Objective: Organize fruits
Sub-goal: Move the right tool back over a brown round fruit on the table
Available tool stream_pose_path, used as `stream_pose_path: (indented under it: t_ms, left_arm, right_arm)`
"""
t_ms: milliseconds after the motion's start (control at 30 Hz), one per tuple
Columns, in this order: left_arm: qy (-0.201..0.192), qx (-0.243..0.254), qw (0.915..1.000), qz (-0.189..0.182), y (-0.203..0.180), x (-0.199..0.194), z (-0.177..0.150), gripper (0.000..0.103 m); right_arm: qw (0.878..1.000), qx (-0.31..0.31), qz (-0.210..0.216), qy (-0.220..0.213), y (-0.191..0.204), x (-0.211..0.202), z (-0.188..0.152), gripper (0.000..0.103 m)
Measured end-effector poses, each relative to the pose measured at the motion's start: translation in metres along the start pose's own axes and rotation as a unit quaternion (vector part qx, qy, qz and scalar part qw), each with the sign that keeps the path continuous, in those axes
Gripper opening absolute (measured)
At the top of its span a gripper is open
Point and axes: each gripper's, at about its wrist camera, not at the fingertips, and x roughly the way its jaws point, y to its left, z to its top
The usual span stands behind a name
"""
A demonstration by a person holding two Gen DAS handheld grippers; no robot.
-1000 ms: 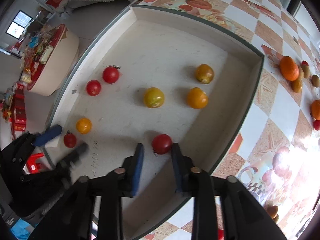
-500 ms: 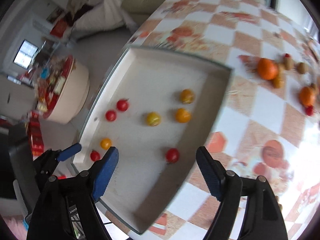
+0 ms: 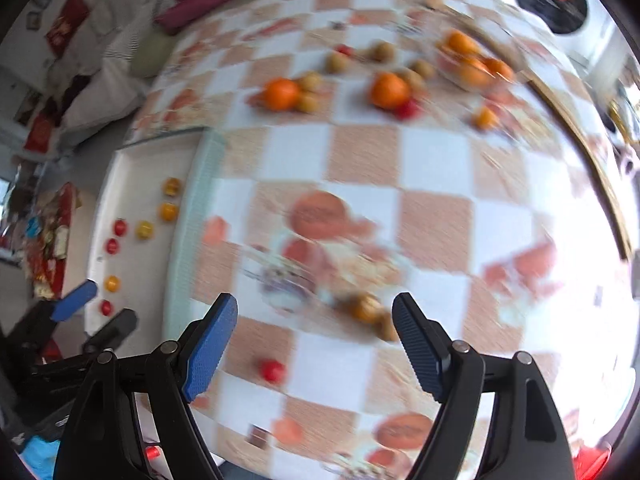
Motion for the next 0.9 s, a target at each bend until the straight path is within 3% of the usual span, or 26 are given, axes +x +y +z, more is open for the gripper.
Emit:
stream_pose_path:
  t_ms: [300,633,800,900]
  left_arm:
    - [0.026,0.053,0.9975,-0.040,-0.070,0.010,-0.010,0.075]
    - [0.050,0.053,0.9969,-0.030,-0.093,0.052,-0.019,0.075]
    - [0.051,0.057,0.9968,-0.025,-0.097,0.069,-0.019,0.075]
    - [0.055,0.062,0.9962,-0.025,-0.099,0.076,-0.021,0.075]
  right_arm:
    - [0.999,0.025,0.007,0.040,-0.042,0.016,-0.020,0.082]
    - [0.998,0.006,0.022,0.057,-0.050,0.035,-0.021,0.082]
    - [0.998,-0.003,0.025,0.065,-0.052,0.044,-0.020,0.055]
    - [0.997,-0.006,0.033,0.072,-0.051,0.049,-0.018,0.050]
